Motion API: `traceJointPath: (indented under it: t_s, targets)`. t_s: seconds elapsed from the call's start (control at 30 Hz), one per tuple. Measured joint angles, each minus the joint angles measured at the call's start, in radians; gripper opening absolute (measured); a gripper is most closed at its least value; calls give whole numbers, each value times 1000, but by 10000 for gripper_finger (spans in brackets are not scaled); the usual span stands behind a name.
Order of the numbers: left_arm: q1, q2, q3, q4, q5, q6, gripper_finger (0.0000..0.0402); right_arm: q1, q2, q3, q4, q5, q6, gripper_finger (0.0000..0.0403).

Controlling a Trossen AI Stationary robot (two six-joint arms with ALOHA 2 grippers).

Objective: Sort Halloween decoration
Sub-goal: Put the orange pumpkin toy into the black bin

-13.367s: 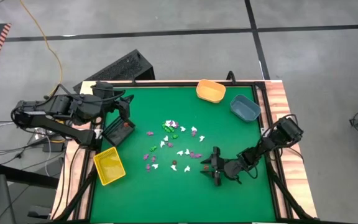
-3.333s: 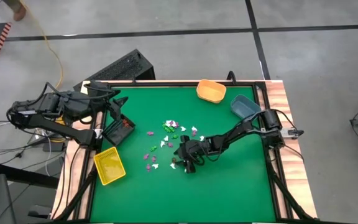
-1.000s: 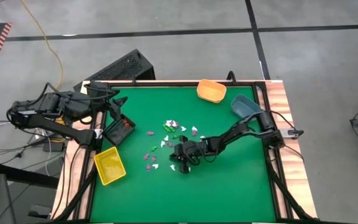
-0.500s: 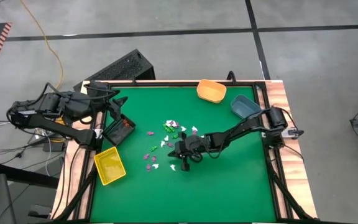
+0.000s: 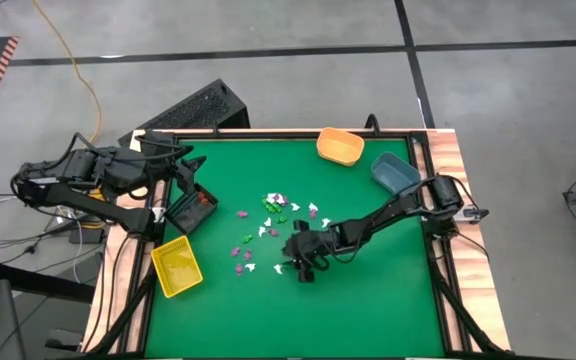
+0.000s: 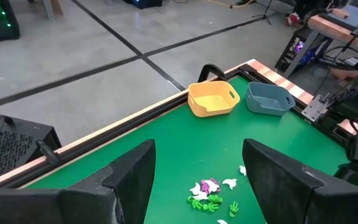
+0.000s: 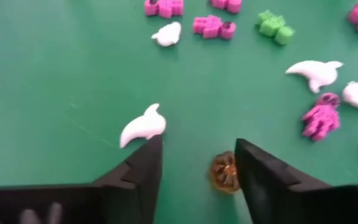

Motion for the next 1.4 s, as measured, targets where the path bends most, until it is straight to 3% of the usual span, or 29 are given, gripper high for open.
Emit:
traceJointPath:
  t_s: [0.2, 0.67, 0.93, 1.1, 1.23, 1.4]
  targets:
    - [0, 0, 0, 0, 0, -6, 231, -1, 0, 0, -28, 26, -9, 236]
    - [0, 0, 0, 0, -13, -3, 231, -36, 1, 0, -87, 32, -75, 212]
    - [0, 0, 0, 0, -14, -4, 231, -57, 45, 0, -33, -52, -78, 212]
    - [0, 0, 0, -1, -15, -5, 231, -53, 61, 2, -41, -49, -60, 211]
    - [0, 0, 0, 0, -15, -4, 231, -54, 61, 2, -41, -47, -56, 199]
    - [0, 0, 0, 0, -15, -5, 231, -54, 61, 2, -44, -45, -56, 154]
